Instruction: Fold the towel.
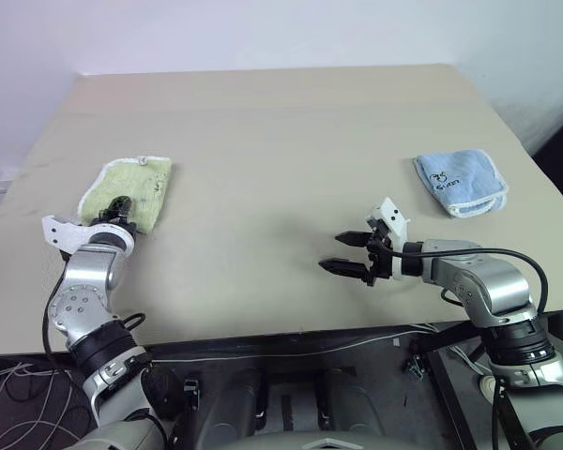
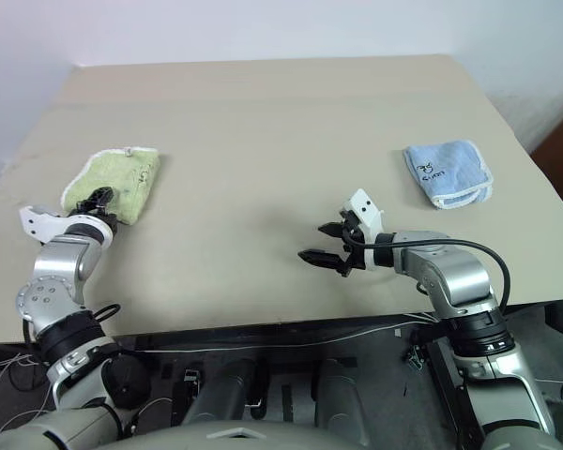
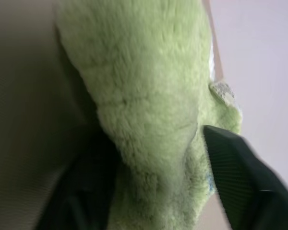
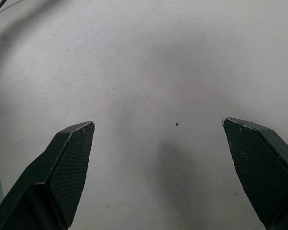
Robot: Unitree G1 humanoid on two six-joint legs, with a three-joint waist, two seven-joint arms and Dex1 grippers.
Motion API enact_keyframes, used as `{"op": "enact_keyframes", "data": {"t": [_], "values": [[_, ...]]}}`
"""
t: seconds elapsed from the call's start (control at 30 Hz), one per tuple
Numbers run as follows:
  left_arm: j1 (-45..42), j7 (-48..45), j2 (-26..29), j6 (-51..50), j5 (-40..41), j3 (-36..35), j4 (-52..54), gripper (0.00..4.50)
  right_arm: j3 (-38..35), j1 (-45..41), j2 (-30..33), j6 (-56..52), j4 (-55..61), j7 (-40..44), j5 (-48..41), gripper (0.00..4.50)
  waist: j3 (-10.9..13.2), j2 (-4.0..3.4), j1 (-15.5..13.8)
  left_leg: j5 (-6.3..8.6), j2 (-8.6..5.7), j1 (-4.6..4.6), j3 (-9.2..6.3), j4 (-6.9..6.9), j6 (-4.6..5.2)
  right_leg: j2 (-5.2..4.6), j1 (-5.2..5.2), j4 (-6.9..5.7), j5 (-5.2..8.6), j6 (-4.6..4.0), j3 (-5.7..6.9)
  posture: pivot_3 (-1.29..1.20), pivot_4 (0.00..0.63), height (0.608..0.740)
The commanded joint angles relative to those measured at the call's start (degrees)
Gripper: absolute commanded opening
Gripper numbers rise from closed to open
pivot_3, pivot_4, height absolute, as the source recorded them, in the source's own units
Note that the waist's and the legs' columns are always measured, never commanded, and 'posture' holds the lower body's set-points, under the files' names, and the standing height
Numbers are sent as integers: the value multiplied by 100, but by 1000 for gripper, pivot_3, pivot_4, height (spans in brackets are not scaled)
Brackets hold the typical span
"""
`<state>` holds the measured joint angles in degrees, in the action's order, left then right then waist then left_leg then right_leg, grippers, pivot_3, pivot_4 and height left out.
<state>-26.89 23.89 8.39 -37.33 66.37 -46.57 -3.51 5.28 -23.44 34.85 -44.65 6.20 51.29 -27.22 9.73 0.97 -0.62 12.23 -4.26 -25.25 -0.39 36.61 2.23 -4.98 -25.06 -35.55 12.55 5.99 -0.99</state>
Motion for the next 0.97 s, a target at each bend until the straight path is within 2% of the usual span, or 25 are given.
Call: {"op": "enact_keyframes", "data": {"t": [0.03,0.07,0.2,0.3,0.37,0.43,0.53,0.6,0.73,0.83,0.97], "values": [[289,-199,403,-647,456,327,536,4334,-119,-40,41,126,79,65,-24,4500,0,0,2,0,0,0,0,0,0,1,0,-1,0,0,1,0,150,740],[396,-347,560,-874,547,464,637,4477,-125,-43,34,128,80,56,-24,4500,0,0,9,0,1,0,0,1,0,1,0,-2,0,0,0,0,150,740],[892,-1336,1641,-1883,849,881,813,4477,-302,11,126,75,236,177,-209,4500,0,0,11,0,1,2,-1,6,0,3,-3,-14,1,-1,-1,0,150,740],[1400,-2798,2390,-1718,354,1283,1316,4477,-518,113,93,229,293,162,-282,4500,-1,-2,31,1,2,3,0,11,0,1,-3,-19,12,-22,-2,0,150,740],[1893,-4114,2938,-1808,336,1514,1755,4477,-570,143,202,202,286,222,-269,4500,-3,-7,41,1,2,3,0,11,-1,-1,-2,-15,15,-30,-3,0,150,740],[2317,-5347,3367,-1416,-88,1804,2051,4477,-606,175,321,223,266,325,-273,4500,-5,-11,43,2,2,4,1,4,-1,-4,-1,-4,15,-39,-6,0,150,740],[2699,-6496,3812,-737,-880,2225,2074,4477,-545,214,413,404,228,462,-208,4500,-7,-14,46,1,3,19,8,-45,-1,-10,7,40,3,-61,-6,0,150,740],[2867,-7057,3883,-260,-1266,2362,2058,4477,-518,247,400,529,239,542,-199,4500,-7,-17,58,1,7,21,10,-59,-2,-10,5,44,3,-62,-8,0,150,740],[2907,-7731,3623,798,-1881,2455,1857,4477,-675,229,256,738,135,477,-262,4500,-6,-17,91,1,11,17,12,-69,-2,-10,-4,48,9,-71,-9,0,150,740],[3129,-8191,3659,1110,-2206,2695,1955,4477,-965,189,53,1068,-297,175,-201,4500,-7,-17,133,1,11,13,13,-68,-1,-10,-4,52,10,-72,-10,0,150,740],[3237,-8362,3569,1284,-2306,2703,1948,4477,-1057,213,-44,1145,-270,187,-321,4500,-6,-17,138,2,11,4,18,-67,0,-9,-14,54,9,-71,-15,0,150,740]]}}
